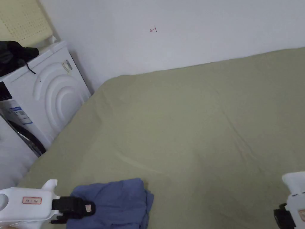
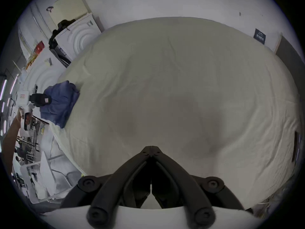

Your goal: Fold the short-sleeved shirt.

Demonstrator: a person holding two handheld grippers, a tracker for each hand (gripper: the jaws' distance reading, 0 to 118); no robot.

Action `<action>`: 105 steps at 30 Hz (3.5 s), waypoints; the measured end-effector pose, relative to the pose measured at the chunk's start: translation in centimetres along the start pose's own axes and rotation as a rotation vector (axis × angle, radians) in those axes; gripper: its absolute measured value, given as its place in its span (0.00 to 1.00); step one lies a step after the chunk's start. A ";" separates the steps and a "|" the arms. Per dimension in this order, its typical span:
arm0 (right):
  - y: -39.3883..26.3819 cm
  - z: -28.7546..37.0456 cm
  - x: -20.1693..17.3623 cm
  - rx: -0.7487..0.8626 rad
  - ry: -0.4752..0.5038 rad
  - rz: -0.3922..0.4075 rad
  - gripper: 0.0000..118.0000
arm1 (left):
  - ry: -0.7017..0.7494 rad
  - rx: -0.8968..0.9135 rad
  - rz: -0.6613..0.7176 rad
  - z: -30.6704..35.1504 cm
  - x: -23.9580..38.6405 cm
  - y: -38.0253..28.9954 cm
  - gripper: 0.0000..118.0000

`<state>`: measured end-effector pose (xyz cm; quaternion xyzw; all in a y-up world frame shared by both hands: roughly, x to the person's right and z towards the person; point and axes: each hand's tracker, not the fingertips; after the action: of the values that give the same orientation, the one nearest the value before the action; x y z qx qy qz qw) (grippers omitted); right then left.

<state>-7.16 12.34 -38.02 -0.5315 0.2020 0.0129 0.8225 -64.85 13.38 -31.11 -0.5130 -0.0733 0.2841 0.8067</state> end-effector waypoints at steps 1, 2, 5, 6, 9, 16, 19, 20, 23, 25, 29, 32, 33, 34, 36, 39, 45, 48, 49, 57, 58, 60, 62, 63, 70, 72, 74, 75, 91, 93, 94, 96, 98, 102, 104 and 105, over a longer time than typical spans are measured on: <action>0.3 -0.2 -1.4 0.007 0.019 -0.005 0.00 | -0.032 -0.013 0.014 -0.2 -0.5 -0.1 0.19; 0.8 -0.6 -2.6 0.010 0.065 -0.019 0.00 | -0.030 -0.012 0.013 -0.3 -0.8 -0.1 0.19; 1.6 -1.4 -6.7 0.008 0.099 -0.017 0.00 | -0.026 -0.017 0.014 -0.8 -0.8 -0.6 0.19; 1.9 -1.8 -7.9 0.013 0.105 0.006 0.00 | -0.033 -0.023 0.012 -0.8 -1.1 -0.6 0.19; 2.3 -2.6 -10.9 0.023 0.133 0.006 0.00 | -0.030 -0.039 0.012 -0.9 -1.5 -0.4 0.19; 1.9 -3.7 -13.9 -0.019 0.191 0.034 0.00 | 0.119 -0.049 -0.046 -0.3 -1.5 -1.5 0.88; 1.6 -3.0 -13.6 -0.024 0.196 0.043 0.00 | 0.193 -0.032 -0.025 2.4 -1.4 -2.4 0.76; 1.6 -2.6 -13.4 -0.019 0.190 0.046 0.00 | 0.203 -0.006 -0.022 3.7 -1.0 -2.8 0.67; 1.0 -1.0 -12.3 0.009 0.187 0.058 0.00 | 0.259 0.102 -0.043 7.5 0.9 -3.9 0.12; 0.4 0.4 -10.9 0.028 0.187 0.063 0.00 | 0.315 0.158 -0.079 9.5 3.4 -4.9 0.05; -0.8 2.9 -7.2 0.063 0.154 0.048 0.00 | 0.311 0.266 -0.138 10.6 10.0 -7.1 0.00; -1.8 4.9 -3.5 0.091 0.111 0.012 0.00 | 0.358 0.336 -0.120 8.2 16.7 -8.8 0.00; -2.1 5.6 -2.3 0.104 0.096 -0.003 0.00 | 0.359 0.347 -0.149 7.1 19.0 -9.5 0.00; -2.6 6.4 -0.9 0.120 0.073 -0.019 0.00 | 0.351 0.367 -0.201 5.6 21.7 -10.5 0.00; -3.3 8.0 1.8 0.132 0.044 -0.043 0.00 | 0.368 0.374 -0.275 2.1 26.6 -12.3 0.00; -4.5 10.5 6.2 0.177 -0.007 -0.099 0.00 | 0.343 0.411 -0.310 -3.8 33.5 -14.9 0.00; -7.1 16.7 13.8 0.277 -0.180 -0.091 0.00 | 0.166 0.394 -0.387 -11.2 46.4 -19.2 0.00; -8.4 19.8 17.2 0.329 -0.267 -0.134 0.00 | 0.148 0.449 -0.461 -12.6 50.8 -21.0 0.00; -8.8 20.8 18.1 0.352 -0.292 -0.148 0.00 | 0.161 0.458 -0.480 -12.8 51.8 -21.4 0.00; -9.9 24.6 20.9 0.453 -0.364 -0.187 0.00 | 0.230 0.526 -0.522 -12.4 53.0 -22.4 0.00; -9.7 24.6 21.0 0.457 -0.354 -0.202 0.00 | 0.236 0.534 -0.517 -12.3 52.8 -22.4 0.00; -9.6 24.6 20.8 0.474 -0.349 -0.207 0.00 | 0.251 0.527 -0.511 -12.0 52.6 -22.1 0.00; -9.3 24.6 20.6 0.488 -0.351 -0.208 0.00 | 0.254 0.532 -0.507 -11.6 52.3 -21.9 0.00; -9.1 24.7 20.4 0.497 -0.352 -0.203 0.00 | 0.255 0.537 -0.505 -11.4 52.5 -21.8 0.00; -7.6 27.8 18.6 0.791 -0.415 -0.068 0.00 | 0.270 0.874 -0.558 -7.0 53.4 -21.5 0.00; -7.5 28.7 18.2 0.892 -0.447 -0.034 0.00 | 0.302 0.957 -0.583 -5.8 53.7 -21.4 0.00; -7.7 28.9 18.0 0.961 -0.451 0.002 0.00 | 0.325 1.033 -0.570 -5.2 53.4 -21.5 0.00; -7.9 28.9 18.0 0.984 -0.458 0.016 0.00 | 0.326 1.055 -0.556 -5.0 53.2 -21.5 0.00; -8.4 26.6 19.7 1.036 -0.447 0.014 1.00 | 0.328 1.097 -0.520 -5.6 52.2 -21.3 1.00; -8.7 26.6 19.6 1.045 -0.441 0.012 1.00 | 0.327 1.076 -0.513 -5.8 52.2 -21.2 1.00; -8.7 26.8 19.6 1.056 -0.440 0.008 1.00 | 0.328 1.066 -0.509 -6.0 52.1 -21.1 1.00; -9.0 27.0 19.5 1.076 -0.431 0.009 1.00 | 0.327 1.058 -0.504 -6.0 51.8 -21.0 1.00; -9.0 27.4 19.5 1.087 -0.398 0.009 1.00 | 0.323 1.053 -0.502 -6.2 51.6 -20.9 1.00; -8.9 27.6 19.4 1.090 -0.392 0.012 1.00 | 0.305 1.052 -0.496 -6.1 51.2 -21.0 1.00; -8.8 27.7 19.3 1.092 -0.424 0.011 1.00 | 0.311 1.049 -0.499 -6.1 51.2 -21.0 1.00; -8.8 27.8 19.3 1.090 -0.429 0.008 1.00 | 0.317 1.047 -0.500 -6.2 51.1 -20.9 1.00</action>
<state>21.48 29.27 -27.25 -0.0166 0.0106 0.0177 0.9996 -12.00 29.27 -24.65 -0.0508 0.0793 0.0043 0.9955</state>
